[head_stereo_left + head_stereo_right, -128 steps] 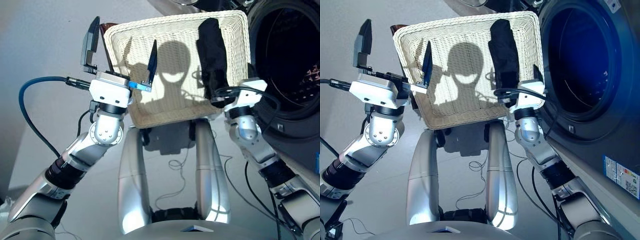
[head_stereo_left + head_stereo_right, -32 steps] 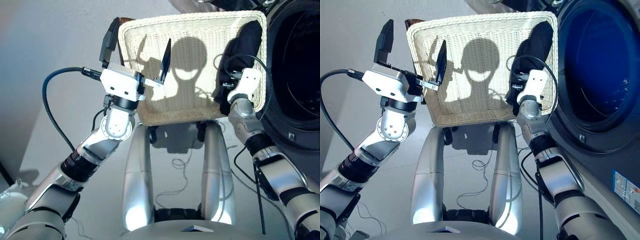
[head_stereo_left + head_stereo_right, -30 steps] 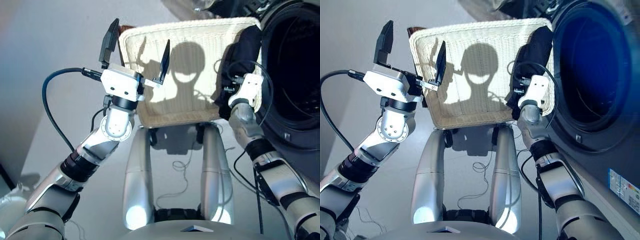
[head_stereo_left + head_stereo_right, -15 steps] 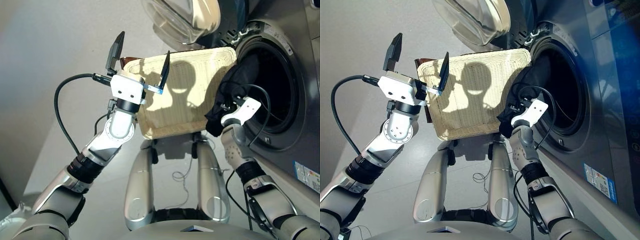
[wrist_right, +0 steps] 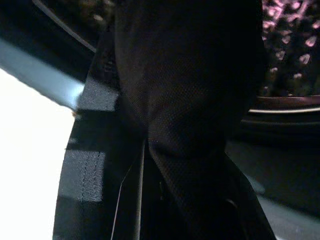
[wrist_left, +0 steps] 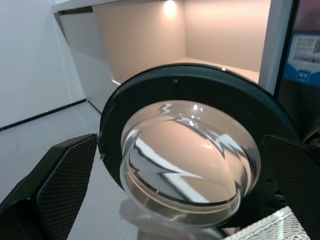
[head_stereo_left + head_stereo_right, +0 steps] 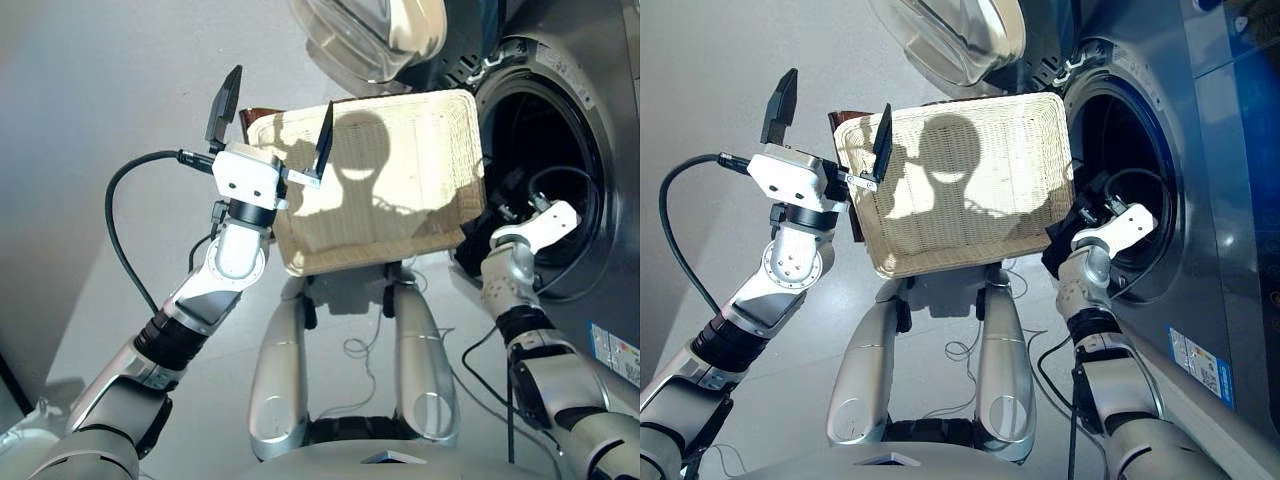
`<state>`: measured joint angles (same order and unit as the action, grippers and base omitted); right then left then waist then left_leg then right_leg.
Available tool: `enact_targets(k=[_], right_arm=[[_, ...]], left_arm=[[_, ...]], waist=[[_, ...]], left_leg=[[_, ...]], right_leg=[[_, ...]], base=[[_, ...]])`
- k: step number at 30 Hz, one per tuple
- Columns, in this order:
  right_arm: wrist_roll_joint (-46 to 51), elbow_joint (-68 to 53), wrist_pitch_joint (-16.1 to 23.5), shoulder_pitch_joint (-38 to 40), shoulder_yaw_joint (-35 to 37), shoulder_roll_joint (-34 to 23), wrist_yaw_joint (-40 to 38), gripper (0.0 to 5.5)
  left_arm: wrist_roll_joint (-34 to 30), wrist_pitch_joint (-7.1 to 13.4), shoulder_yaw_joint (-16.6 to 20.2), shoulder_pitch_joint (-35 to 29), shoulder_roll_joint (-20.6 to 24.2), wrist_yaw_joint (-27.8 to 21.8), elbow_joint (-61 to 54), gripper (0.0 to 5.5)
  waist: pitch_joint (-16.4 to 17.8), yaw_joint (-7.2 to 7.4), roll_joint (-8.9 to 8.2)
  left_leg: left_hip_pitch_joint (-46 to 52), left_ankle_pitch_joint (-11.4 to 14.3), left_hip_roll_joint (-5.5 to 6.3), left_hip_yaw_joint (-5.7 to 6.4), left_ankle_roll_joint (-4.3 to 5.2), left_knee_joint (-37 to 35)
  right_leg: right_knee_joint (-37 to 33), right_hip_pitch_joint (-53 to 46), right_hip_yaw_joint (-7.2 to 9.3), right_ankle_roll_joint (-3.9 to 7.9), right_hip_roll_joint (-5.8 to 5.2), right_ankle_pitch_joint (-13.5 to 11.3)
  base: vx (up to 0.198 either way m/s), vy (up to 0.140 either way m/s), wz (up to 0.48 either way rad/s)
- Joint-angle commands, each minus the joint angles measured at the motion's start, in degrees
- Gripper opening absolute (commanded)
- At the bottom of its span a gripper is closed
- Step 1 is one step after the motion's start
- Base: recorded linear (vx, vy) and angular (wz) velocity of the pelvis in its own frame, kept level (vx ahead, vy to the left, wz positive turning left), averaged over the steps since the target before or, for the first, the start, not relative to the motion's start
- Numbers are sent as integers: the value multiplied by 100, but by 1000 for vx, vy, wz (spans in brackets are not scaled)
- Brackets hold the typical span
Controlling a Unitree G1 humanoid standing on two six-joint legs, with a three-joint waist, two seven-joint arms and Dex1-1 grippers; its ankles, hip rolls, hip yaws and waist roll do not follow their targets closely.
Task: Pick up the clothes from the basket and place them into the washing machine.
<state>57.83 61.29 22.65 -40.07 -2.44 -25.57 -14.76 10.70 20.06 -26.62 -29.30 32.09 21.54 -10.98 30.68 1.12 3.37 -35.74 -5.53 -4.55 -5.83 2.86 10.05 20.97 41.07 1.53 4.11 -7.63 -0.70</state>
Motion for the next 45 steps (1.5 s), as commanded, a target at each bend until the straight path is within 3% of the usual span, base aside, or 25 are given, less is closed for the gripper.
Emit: enact_targets(k=[1,17,23,37,45], right_arm=[[238,-60,143,-232,215,-654,12,0],[-644,661,-197,-1048,-215,-2127,-438,0],[-673,647,-75,-1317,-201,-2558,-647,0],[-469,292,379,-1732,41,-3424,-891,0],[-489,400,353,-2069,-161,-3689,-876,0]], left_arm=[[54,452,101,-176,-140,-37,-827,550],[-80,513,127,-215,223,112,-1299,550],[-148,490,234,-201,357,225,-1442,550],[-38,652,486,-119,761,270,-1673,550],[119,696,498,-49,891,176,-1758,550]], waist=[[-88,-48,346],[-88,-69,367],[-88,-36,322],[-88,-2,325],[-88,-18,367]], left_leg=[[-164,276,-39,100,332,498],[-998,272,-82,102,378,745],[-1153,274,-88,107,391,778],[-1318,310,-71,101,409,845],[-1375,376,-63,80,419,946]], right_leg=[[-236,123,-90,369,-176,-111],[14,972,-119,367,-171,-111],[68,1135,-130,365,-176,-110],[182,1373,-195,384,-180,-95],[284,1450,-236,391,-186,-39]], base=[[0,0,0],[0,0,0],[0,0,0],[0,0,0],[0,0,0]])
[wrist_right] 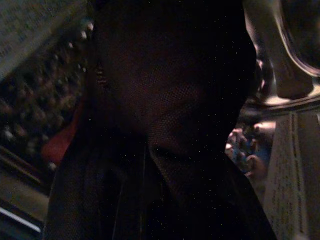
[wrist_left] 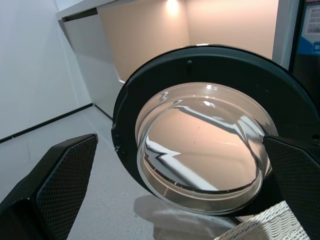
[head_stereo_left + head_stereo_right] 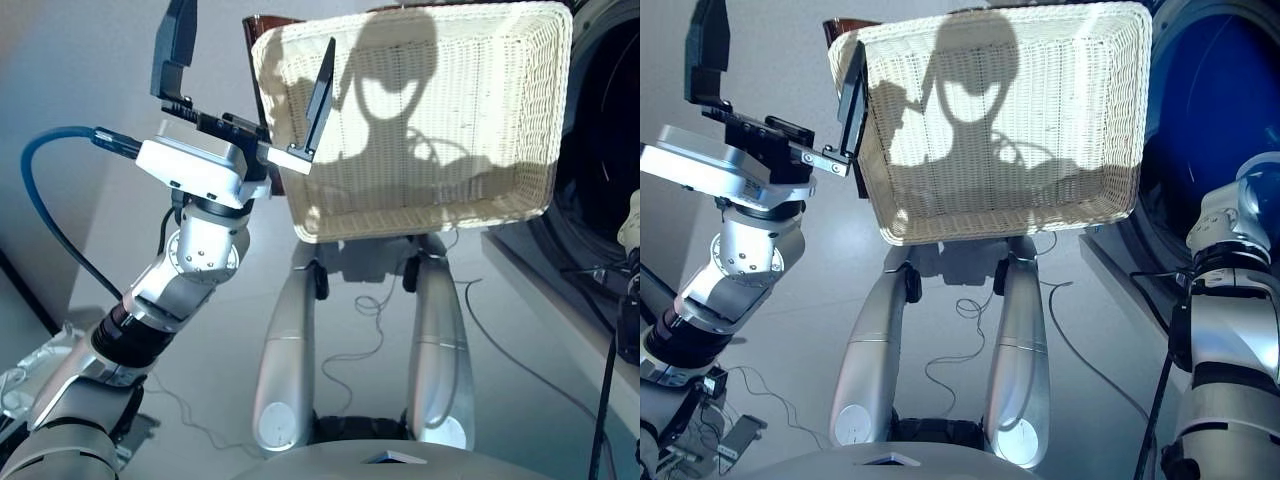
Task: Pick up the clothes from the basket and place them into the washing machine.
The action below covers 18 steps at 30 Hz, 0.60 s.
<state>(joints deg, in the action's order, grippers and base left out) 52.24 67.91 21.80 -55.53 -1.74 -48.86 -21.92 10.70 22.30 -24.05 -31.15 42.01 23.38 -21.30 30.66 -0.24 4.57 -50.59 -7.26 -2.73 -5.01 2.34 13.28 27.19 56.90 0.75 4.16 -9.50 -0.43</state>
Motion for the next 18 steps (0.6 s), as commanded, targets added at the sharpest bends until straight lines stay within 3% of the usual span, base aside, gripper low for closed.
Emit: enact_targets(k=[1,2,3,4,14,18], right_arm=[[74,-236,433,-530,-244,-1360,-151,0],[76,-192,406,-535,-251,-1361,-137,0],[60,-141,372,-534,-260,-1360,-115,140],[83,-107,350,-528,-263,-1343,-81,550],[283,-183,355,-45,-58,-965,158,550],[-163,-718,367,286,-185,-730,163,550]], left_arm=[[126,466,248,151,-93,-20,-733,550],[132,463,251,152,-75,-31,-739,550],[146,473,257,161,-65,-56,-751,550],[158,471,260,167,-67,-73,-758,550],[187,421,372,270,-184,-123,-745,550],[177,426,379,233,-264,-177,-688,550]], waist=[[-87,114,253],[-87,112,258],[-87,110,259],[-87,112,259],[-87,129,218],[-87,146,180]], left_leg=[[108,550,-243,3,470,622],[104,551,-246,8,470,622],[88,548,-248,6,473,627],[78,548,-245,8,473,632],[16,563,-247,12,451,679],[-35,504,-244,14,436,664]], right_leg=[[-331,-123,-157,386,1,-65],[-329,-117,-159,385,2,-65],[-333,-111,-162,384,1,-67],[-333,-105,-163,383,3,-70],[-322,-62,-173,356,31,-83],[-361,-17,-172,353,27,-159]], base=[[0,0,0],[0,0,0],[0,0,0],[0,0,0],[0,0,0],[0,0,0]])
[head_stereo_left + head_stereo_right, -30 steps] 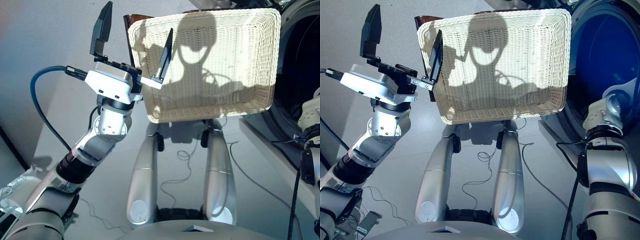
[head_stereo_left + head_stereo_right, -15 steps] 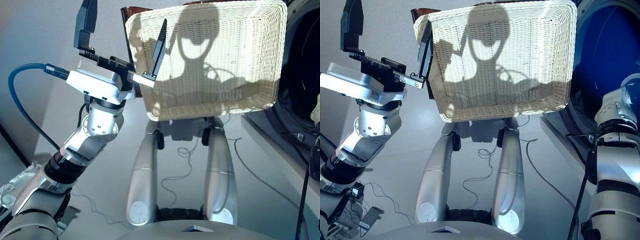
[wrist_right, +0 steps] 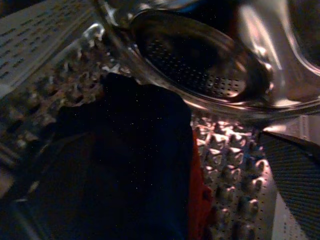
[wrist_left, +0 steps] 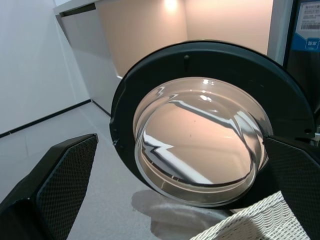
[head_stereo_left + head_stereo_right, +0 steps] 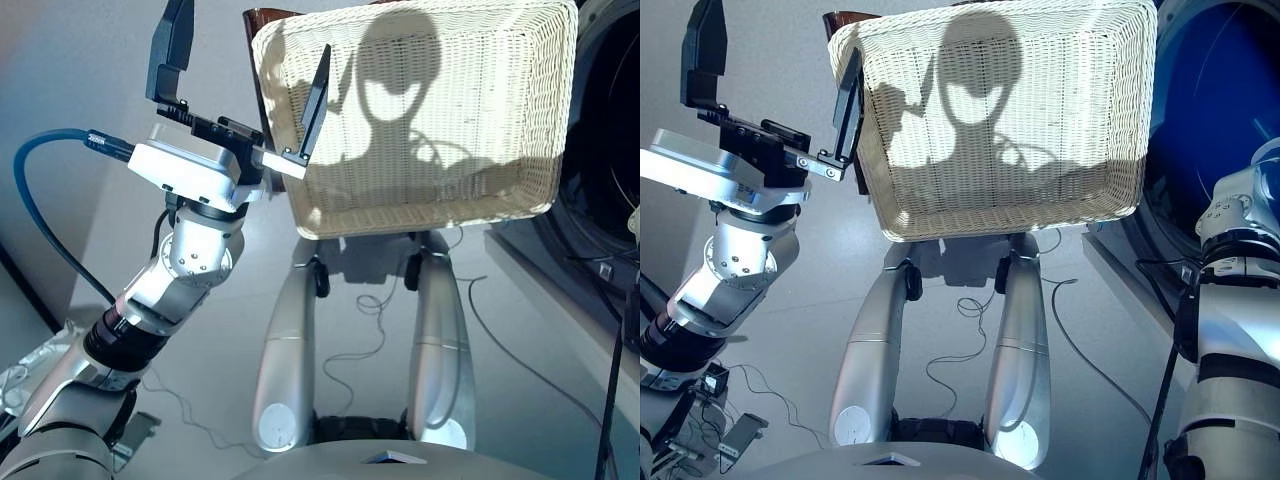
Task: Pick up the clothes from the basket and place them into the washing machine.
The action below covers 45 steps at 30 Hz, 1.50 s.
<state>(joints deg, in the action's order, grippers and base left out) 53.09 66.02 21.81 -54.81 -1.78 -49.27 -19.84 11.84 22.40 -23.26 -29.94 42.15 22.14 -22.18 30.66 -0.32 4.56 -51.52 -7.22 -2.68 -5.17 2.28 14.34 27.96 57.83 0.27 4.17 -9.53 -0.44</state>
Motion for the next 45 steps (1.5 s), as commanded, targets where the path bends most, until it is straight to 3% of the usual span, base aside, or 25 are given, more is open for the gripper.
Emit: enact_targets(k=[1,8,12,15,18,19,21,22,26,30,31,32,34,35,36,39,40,42,44,45], right_arm=[[-351,-755,389,340,-219,-588,-36,550],[-1272,-2953,735,1453,-184,422,-352,550],[-1942,-3846,617,2080,-443,889,-262,550],[-2341,-4627,386,2703,-834,833,284,550],[-1852,-5198,177,3276,-1274,574,1439,550],[-1506,-5450,-128,3566,-1709,377,2286,550],[-1360,-5577,-221,3663,-1883,293,2582,550],[-1208,-5598,-465,3769,-2243,241,3021,550],[-1269,-5354,-905,3891,-2790,237,3521,550],[-1326,-5171,-1020,4078,-2811,409,3556,550],[-1358,-5069,-996,4190,-2715,534,3496,550],[-1470,-4700,-976,4409,-2553,960,3314,550],[-1559,-4503,-913,4521,-2383,1191,3199,550],[-1684,-4308,-878,4604,-2243,1426,3060,550],[-1897,-3579,-835,4650,-1973,1930,2844,550],[-2162,-3075,-867,4869,-1652,2358,2743,550],[-2162,-3074,-865,4870,-1652,2359,2743,550],[-2419,-2729,-867,5058,-1373,2626,2645,550],[-2554,-2560,-862,5137,-1291,2670,2624,550],[-2715,-2345,-894,5342,-1119,2808,2605,550]], left_arm=[[57,412,298,115,-308,-69,-587,550],[-15,340,391,218,-535,-54,-571,550],[-45,316,352,193,-631,-125,-425,550],[42,313,298,236,-601,-342,-392,550],[208,317,264,305,-490,-705,-410,550],[288,309,266,374,-396,-951,-326,550],[291,330,247,426,-345,-1040,-304,550],[291,353,227,438,-322,-1176,-215,550],[496,401,175,544,-413,-1577,-21,550],[982,353,102,772,-695,-1921,341,550],[1204,314,73,881,-778,-2081,484,550],[1798,145,26,1191,-1110,-2362,1021,550],[2161,28,75,1387,-1258,-2507,1260,550],[2506,-101,136,1593,-1349,-2665,1443,550],[2973,-356,208,1932,-1595,-2883,2031,550],[3037,-614,387,2256,-1753,-3222,2827,550],[3037,-610,385,2255,-1754,-3225,2832,550],[2814,-774,544,2503,-1819,-3525,3790,550],[2666,-771,606,2597,-1882,-3539,4143,550],[2491,-798,861,2832,-2130,-3473,4729,550]], waist=[[-86,163,163],[-86,249,12],[-86,293,-83],[-86,331,-171],[-86,368,-267],[-86,376,-304],[-86,372,-317],[-86,351,-342],[-86,297,-402],[-86,284,-484],[-86,286,-507],[-86,287,-577],[-86,296,-601],[-86,299,-621],[-87,281,-642],[-383,300,-708],[-376,297,-709],[-749,331,-728],[-867,329,-717],[-1112,344,-711]], left_leg=[[57,495,-249,29,437,553],[179,562,-266,-1,385,562],[358,552,-262,-20,372,519],[597,515,-265,-25,374,421],[874,479,-233,-30,390,287],[1096,463,-209,-32,403,198],[1212,459,-197,-17,410,166],[1410,467,-163,2,410,150],[1908,484,-104,16,399,51],[2279,466,-98,40,391,-72],[2428,470,-98,44,384,-117],[2791,498,-101,44,368,-222],[2954,479,-96,32,357,-296],[3122,486,-104,48,351,-347],[3530,508,-112,61,337,-475],[3876,522,-141,66,325,-668],[3890,521,-142,64,325,-674],[4204,534,-145,32,328,-887],[4304,539,-156,29,322,-942],[4505,553,-177,9,313,-1053]], right_leg=[[-440,-108,-131,351,36,-170],[-484,-240,-142,351,66,-156],[-535,-421,-123,364,44,-200],[-607,-655,-87,381,19,-227],[-755,-978,-36,414,-33,-279],[-874,-1227,1,441,-85,-327],[-926,-1365,18,453,-103,-333],[-972,-1575,42,469,-126,-350],[-1133,-2142,110,495,-154,-363],[-1289,-2551,187,512,-189,-408],[-1327,-2699,196,518,-194,-412],[-1454,-3083,219,528,-175,-418],[-1547,-3256,247,535,-177,-443],[-1612,-3440,263,539,-178,-451],[-1755,-3876,292,546,-148,-447],[-1940,-4219,315,555,-110,-436],[-1944,-4231,314,555,-109,-435],[-2127,-4510,328,566,-70,-415],[-2168,-4601,330,565,-66,-402],[-2246,-4774,359,569,-84,-384]], base=[[0,0,0],[0,0,0],[0,0,0],[0,0,0],[0,0,0],[0,0,0],[0,0,0],[0,0,0],[30,18,27],[26,10,23],[63,22,11],[65,22,-1],[35,8,-9],[114,17,-73],[121,13,-94],[123,11,-88],[137,17,-55],[157,19,-39],[110,9,-96],[101,5,-129]])
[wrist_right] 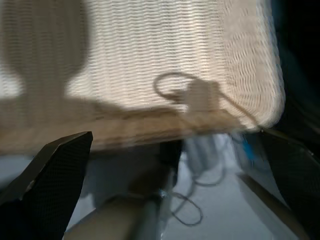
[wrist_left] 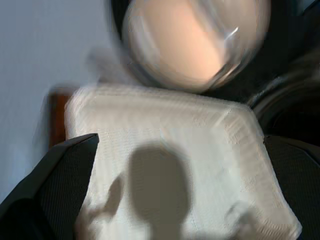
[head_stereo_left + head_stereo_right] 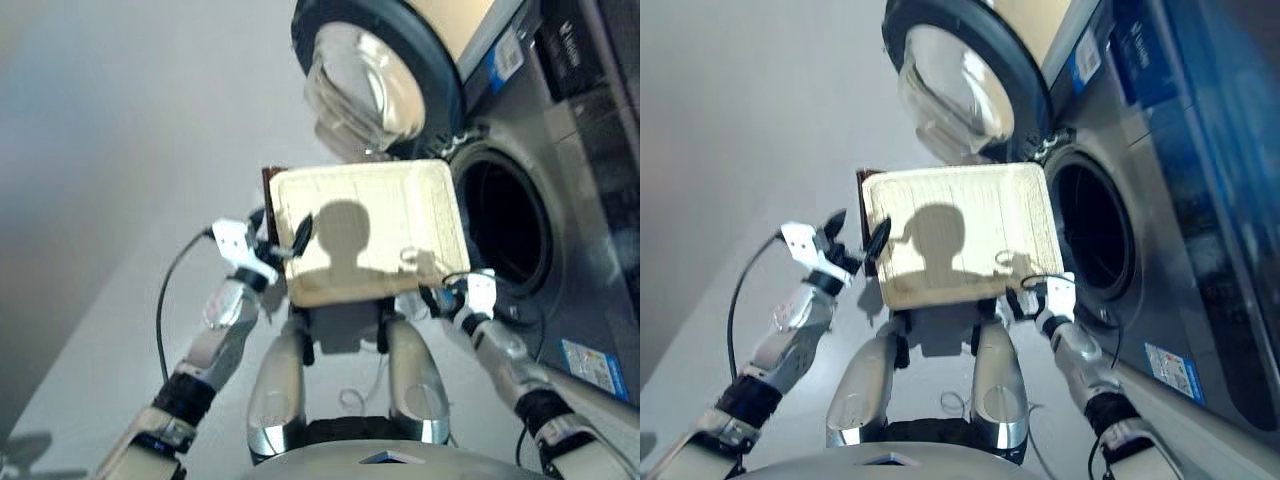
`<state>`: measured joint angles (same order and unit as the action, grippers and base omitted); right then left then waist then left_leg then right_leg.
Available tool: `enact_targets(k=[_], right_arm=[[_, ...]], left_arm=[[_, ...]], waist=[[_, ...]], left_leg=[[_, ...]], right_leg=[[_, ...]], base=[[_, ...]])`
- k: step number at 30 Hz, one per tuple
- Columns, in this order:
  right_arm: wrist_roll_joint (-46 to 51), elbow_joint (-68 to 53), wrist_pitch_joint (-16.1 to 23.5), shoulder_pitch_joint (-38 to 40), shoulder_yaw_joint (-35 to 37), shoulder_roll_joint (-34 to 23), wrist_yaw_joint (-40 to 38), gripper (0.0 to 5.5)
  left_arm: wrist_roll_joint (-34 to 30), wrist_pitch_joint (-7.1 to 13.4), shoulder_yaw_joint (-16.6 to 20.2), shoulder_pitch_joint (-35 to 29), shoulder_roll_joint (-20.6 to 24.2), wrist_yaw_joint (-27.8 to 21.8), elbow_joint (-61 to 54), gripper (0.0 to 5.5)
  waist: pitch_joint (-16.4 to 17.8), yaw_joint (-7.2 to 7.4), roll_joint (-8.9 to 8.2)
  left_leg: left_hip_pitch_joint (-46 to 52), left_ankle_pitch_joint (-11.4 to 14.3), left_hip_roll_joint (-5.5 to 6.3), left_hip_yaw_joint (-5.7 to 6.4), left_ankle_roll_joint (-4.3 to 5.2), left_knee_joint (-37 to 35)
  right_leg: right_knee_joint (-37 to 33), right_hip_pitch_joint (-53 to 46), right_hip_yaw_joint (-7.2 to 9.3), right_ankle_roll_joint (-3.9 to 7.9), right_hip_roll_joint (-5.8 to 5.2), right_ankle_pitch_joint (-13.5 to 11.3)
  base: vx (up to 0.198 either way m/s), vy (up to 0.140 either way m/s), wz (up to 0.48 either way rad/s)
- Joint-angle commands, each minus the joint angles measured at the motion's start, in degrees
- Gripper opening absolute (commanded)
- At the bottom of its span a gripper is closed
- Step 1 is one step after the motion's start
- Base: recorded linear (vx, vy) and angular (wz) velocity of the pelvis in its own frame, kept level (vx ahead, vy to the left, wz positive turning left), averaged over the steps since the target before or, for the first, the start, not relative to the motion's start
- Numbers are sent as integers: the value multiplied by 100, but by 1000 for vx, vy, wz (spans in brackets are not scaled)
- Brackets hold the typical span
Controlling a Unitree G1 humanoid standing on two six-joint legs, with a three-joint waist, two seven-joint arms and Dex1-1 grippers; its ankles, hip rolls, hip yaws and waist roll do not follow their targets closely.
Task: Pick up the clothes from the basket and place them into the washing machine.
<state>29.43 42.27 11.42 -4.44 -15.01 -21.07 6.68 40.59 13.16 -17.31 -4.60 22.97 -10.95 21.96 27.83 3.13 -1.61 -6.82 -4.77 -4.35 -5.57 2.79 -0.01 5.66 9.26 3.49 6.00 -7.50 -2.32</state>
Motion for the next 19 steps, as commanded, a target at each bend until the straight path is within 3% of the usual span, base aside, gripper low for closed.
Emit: enact_targets(k=[1,3,4,8,13,17,19], right_arm=[[-350,29,145,308,203,-11,-47,550],[-620,569,97,492,382,112,-94,550],[-620,572,99,490,381,111,-93,550],[-590,1369,-40,672,641,331,-72,550],[-529,1843,-130,729,845,490,-136,550],[-517,2220,-225,766,944,572,-139,550],[-669,2388,-301,746,930,572,-165,550]], left_arm=[[-385,128,265,299,-213,-165,316,550],[-794,97,571,548,-466,-5,1186,550],[-796,100,571,547,-468,-5,1190,550],[-1926,-38,822,628,-678,303,3024,550],[-2464,-179,988,613,-741,334,4040,550],[-2472,-367,1247,623,-857,364,4674,550],[-2655,-388,1197,606,-910,413,4777,550]], waist=[[-826,0,-93],[-1150,-9,-62],[-1144,-6,-60],[-1648,16,9],[-1923,30,76],[-2068,19,109],[-2135,22,127]], left_leg=[[44,307,-10,50,262,378],[275,324,-20,66,255,237],[284,323,-20,68,256,232],[664,344,-21,14,244,-67],[920,337,-40,-18,247,-275],[1070,343,-64,24,251,-362],[1125,360,-66,38,249,-374]], right_leg=[[-19,74,38,386,-287,-196],[-145,-164,68,386,-294,-173],[-149,-174,70,386,-294,-172],[-413,-521,121,414,-321,-179],[-513,-739,164,422,-310,-158],[-512,-894,222,407,-296,-84],[-522,-971,249,400,-293,-50]], base=[[184,6,-118],[137,2,-49],[135,6,30],[129,14,61],[98,16,-12],[88,-4,-6],[72,1,38]])
